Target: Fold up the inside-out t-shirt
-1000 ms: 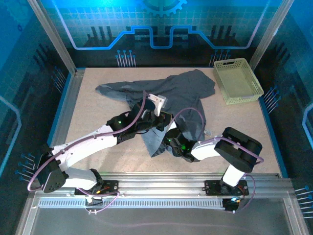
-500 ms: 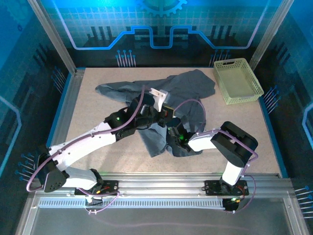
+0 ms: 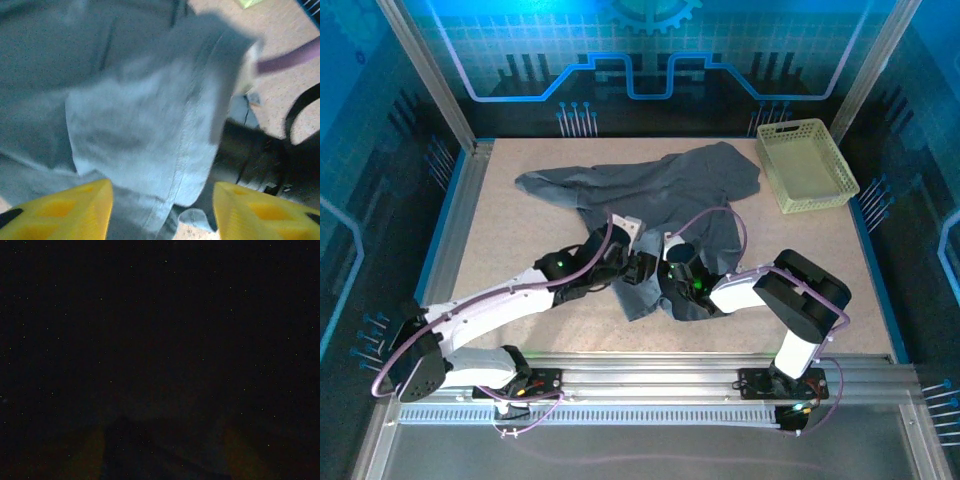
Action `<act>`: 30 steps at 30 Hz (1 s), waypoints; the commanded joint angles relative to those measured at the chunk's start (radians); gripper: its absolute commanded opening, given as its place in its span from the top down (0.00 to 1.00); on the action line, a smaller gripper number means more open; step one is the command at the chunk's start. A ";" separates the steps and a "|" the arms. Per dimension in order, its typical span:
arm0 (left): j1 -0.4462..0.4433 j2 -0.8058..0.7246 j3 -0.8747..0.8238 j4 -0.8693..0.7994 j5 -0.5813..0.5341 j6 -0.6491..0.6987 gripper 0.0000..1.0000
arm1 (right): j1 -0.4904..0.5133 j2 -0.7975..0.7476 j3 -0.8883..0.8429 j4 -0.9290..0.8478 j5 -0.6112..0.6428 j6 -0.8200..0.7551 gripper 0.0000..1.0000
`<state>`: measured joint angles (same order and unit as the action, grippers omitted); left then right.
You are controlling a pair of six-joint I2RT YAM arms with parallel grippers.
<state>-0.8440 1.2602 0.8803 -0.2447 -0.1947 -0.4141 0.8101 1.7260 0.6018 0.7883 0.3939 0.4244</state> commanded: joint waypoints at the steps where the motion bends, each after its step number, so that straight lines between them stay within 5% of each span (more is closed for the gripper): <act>1: -0.015 -0.003 -0.037 0.090 -0.009 -0.060 0.33 | -0.003 -0.017 0.002 0.052 -0.021 0.028 0.35; 7: -0.021 0.065 -0.018 0.115 -0.073 -0.070 0.24 | 0.007 -0.031 0.004 0.042 -0.014 0.018 0.35; 12: -0.020 0.120 0.020 0.105 -0.098 -0.059 0.32 | 0.012 -0.036 0.001 0.040 -0.009 0.011 0.35; 17: -0.012 0.140 0.040 0.095 -0.126 -0.060 0.45 | 0.025 -0.035 0.006 0.035 0.004 -0.003 0.35; 30: -0.008 0.097 0.058 0.071 -0.166 -0.039 1.00 | 0.031 -0.011 -0.008 0.059 0.048 -0.017 0.35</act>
<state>-0.8829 1.3842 0.9066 -0.1631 -0.2298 -0.4603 0.8162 1.7164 0.6018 0.7811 0.4458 0.4217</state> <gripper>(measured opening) 0.053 0.651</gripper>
